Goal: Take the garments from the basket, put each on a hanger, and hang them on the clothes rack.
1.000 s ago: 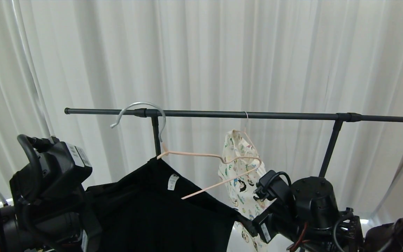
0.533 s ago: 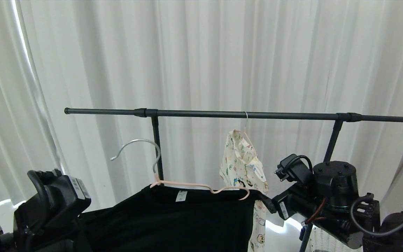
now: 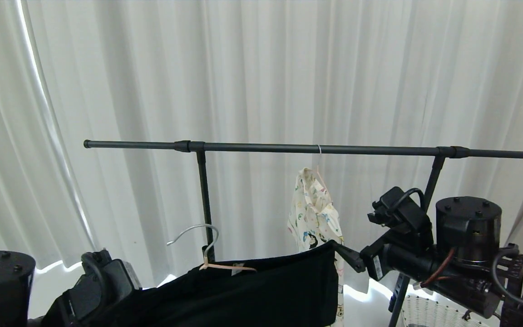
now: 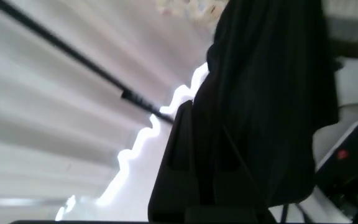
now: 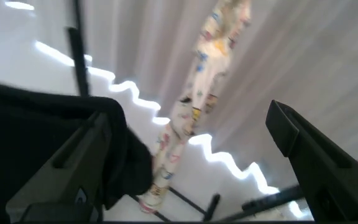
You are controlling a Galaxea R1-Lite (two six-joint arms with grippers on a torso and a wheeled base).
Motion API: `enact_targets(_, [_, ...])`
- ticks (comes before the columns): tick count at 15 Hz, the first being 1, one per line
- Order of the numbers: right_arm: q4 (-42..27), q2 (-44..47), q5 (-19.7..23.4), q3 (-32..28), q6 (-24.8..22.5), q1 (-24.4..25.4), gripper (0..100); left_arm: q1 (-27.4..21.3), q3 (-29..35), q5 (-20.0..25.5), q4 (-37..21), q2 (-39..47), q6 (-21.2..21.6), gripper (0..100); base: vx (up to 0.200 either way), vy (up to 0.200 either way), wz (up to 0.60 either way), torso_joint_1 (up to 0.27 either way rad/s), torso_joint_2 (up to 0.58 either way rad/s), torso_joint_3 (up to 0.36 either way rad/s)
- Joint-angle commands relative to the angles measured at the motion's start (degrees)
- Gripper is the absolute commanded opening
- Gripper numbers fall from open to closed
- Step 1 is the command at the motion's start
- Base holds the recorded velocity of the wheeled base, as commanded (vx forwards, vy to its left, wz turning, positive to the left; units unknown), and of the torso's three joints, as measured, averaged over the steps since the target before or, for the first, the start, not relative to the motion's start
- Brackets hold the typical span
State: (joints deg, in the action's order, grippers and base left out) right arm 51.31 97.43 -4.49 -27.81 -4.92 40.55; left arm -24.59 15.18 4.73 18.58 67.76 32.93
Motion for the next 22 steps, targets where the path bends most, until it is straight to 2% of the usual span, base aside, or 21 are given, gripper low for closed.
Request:
enact_targets(1, [-2.36, -4.44, 3.08, 0.47, -0.08, 0.06, 100, -0.02, 1.61, -0.95, 0.05, 3.79, -0.32, 0, 0.0, 0.0, 0.0, 0.0, 0.0, 0.0])
enact_targets(4, [-6.57, -6.11, 7.47, 0.47, -0.08, 0.06, 100, -0.2, 2.93, 0.63, 0.14, 3.17, -1.99, 0, 0.0, 0.0, 0.0, 0.0, 0.0, 0.0])
enact_targets(6, [-6.66, -5.93, 9.58, 0.47, -0.35, 0.15, 100, -0.2, 2.93, 4.59, 0.32, 1.33, -3.75, 0, 0.0, 0.0, 0.0, 0.0, 0.0, 0.0])
enact_targets(9, [-6.57, -5.93, 11.43, 1.88, -2.81, 2.7, 100, 1.65, 3.28, 4.5, 0.32, 1.68, -3.75, 0, 0.0, 0.0, 0.0, 0.0, 0.0, 0.0])
enact_targets(13, [-6.57, -6.11, 13.71, 6.54, -10.9, 3.31, 100, 6.13, 3.19, 1.77, 0.32, 2.03, -3.83, 0, 0.0, 0.0, 0.0, 0.0, 0.0, 0.0])
enact_targets(16, [-6.49, -6.2, 13.71, 6.98, -11.6, 3.22, 100, 8.33, 3.1, 1.86, 0.32, 1.77, -3.92, 0, 0.0, 0.0, 0.0, 0.0, 0.0, 0.0])
enact_targets(18, [-6.49, -6.11, 13.71, 6.54, -12.3, 3.4, 100, 6.04, 3.1, 3.36, 0.32, 0.89, -6.47, 0, 0.0, 0.0, 0.0, 0.0, 0.0, 0.0])
enact_targets(20, [-6.49, -5.85, 13.89, 5.57, -15.03, 4.01, 100, 2.7, 3.19, 5.64, 0.32, 0.01, -9.02, 0, 0.0, 0.0, 0.0, 0.0, 0.0, 0.0])
enact_targets(22, [-6.66, -5.32, 13.89, 3.99, -16.17, 5.25, 100, 0.24, 3.19, 5.9, 0.41, -0.08, -9.02, 0, 0.0, 0.0, 0.0, 0.0, 0.0, 0.0])
